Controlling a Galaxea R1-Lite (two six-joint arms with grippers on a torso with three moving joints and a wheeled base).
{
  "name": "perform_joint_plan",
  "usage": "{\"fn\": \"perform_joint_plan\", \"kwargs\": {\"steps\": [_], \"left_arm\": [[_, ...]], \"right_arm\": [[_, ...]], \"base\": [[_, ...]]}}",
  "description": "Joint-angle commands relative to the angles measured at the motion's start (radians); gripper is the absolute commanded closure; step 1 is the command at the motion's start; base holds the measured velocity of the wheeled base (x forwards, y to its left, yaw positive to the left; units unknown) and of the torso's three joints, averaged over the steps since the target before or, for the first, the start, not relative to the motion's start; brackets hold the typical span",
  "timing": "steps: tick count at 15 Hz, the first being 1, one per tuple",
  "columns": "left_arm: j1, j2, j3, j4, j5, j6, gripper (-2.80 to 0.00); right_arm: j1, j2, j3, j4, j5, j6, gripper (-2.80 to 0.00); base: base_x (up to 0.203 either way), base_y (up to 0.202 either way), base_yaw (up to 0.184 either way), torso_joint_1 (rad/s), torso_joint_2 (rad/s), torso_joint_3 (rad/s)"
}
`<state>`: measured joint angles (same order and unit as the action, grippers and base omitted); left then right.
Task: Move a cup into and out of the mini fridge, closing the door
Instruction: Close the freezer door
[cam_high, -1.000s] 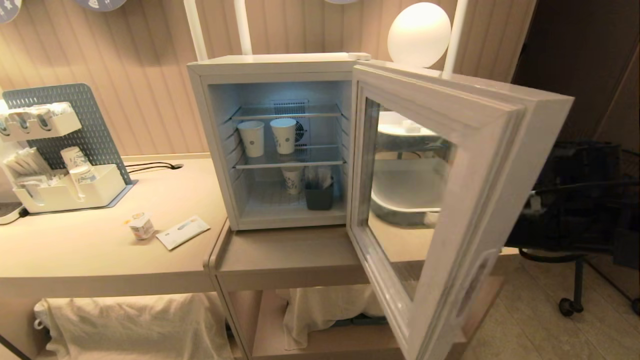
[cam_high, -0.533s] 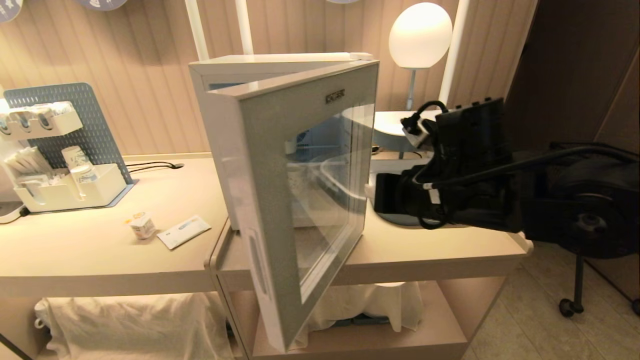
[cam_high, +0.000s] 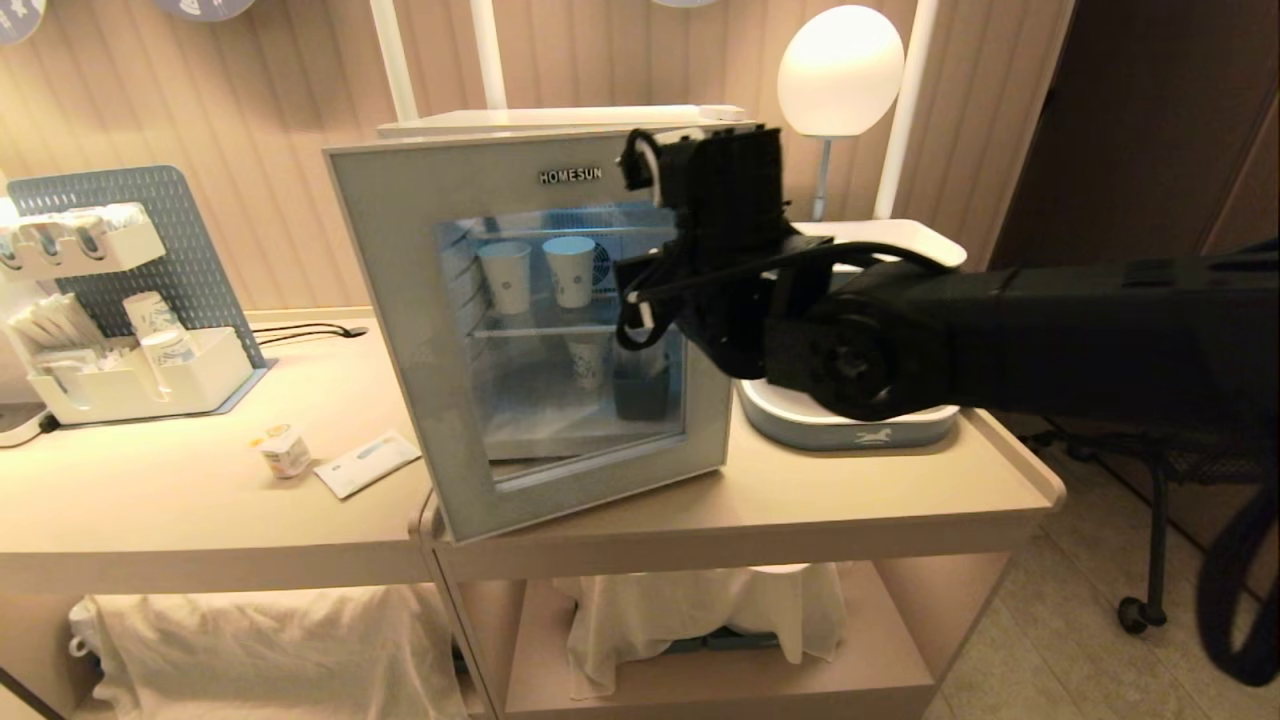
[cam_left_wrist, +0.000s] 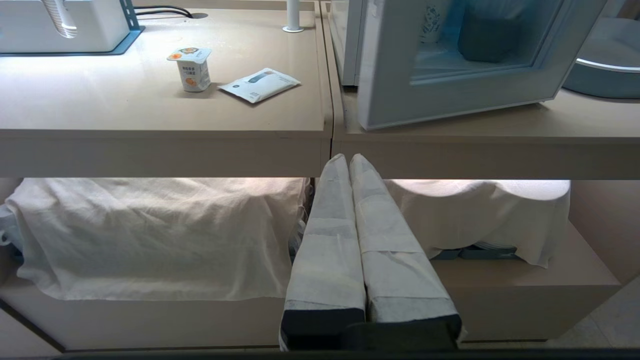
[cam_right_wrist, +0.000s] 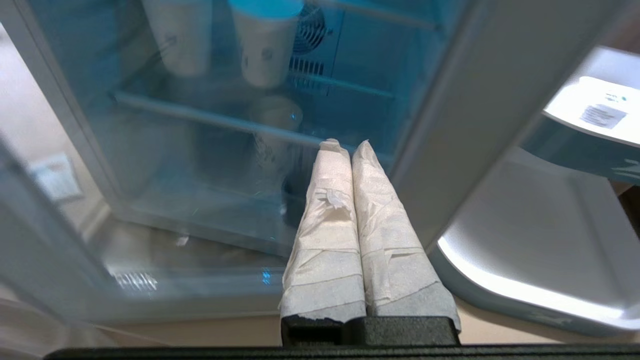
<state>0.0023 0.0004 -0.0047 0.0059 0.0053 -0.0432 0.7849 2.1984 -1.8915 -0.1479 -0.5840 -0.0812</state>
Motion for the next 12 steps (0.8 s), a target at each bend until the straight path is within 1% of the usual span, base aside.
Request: {"fn": "perform_joint_plan", "kwargs": {"steps": [1,3,4,5,8,10,12], "left_arm": [[0.001,0.001,0.0,0.0,0.001,-0.001,0.0],[0.001,0.001,0.0,0.0,0.001,-0.001,0.0],[0.001,0.001,0.0,0.0,0.001,-0.001,0.0],[0.001,0.0,0.0,0.0,0.001,-0.001,0.0],[0.001,0.0,0.0,-0.001,0.001,-0.001,0.0],[0.001,0.0,0.0,0.0,0.001,-0.001,0.0],[0.001,0.001,0.0,0.0,0.001,-0.001,0.0]], "right_arm": [[0.018,0.173,-0.049,-0.098,-0.017,-0.083,0.0],[0.021,0.251,-0.053,-0.272,-0.025,-0.18,0.0],[0.022,0.284,-0.053,-0.334,-0.034,-0.216,0.0],[0.021,0.302,-0.052,-0.357,-0.038,-0.228,0.0],[0.017,0.276,-0.051,-0.355,-0.053,-0.227,0.0],[0.009,0.217,-0.041,-0.352,-0.099,-0.229,0.0],[-0.006,0.106,0.008,-0.354,-0.137,-0.229,0.0]], "base": [[0.0,0.0,0.0,0.0,0.0,0.0],[0.0,0.0,0.0,0.0,0.0,0.0],[0.0,0.0,0.0,0.0,0.0,0.0],[0.0,0.0,0.0,0.0,0.0,0.0],[0.0,0.0,0.0,0.0,0.0,0.0],[0.0,0.0,0.0,0.0,0.0,0.0],[0.0,0.0,0.0,0.0,0.0,0.0]]}}
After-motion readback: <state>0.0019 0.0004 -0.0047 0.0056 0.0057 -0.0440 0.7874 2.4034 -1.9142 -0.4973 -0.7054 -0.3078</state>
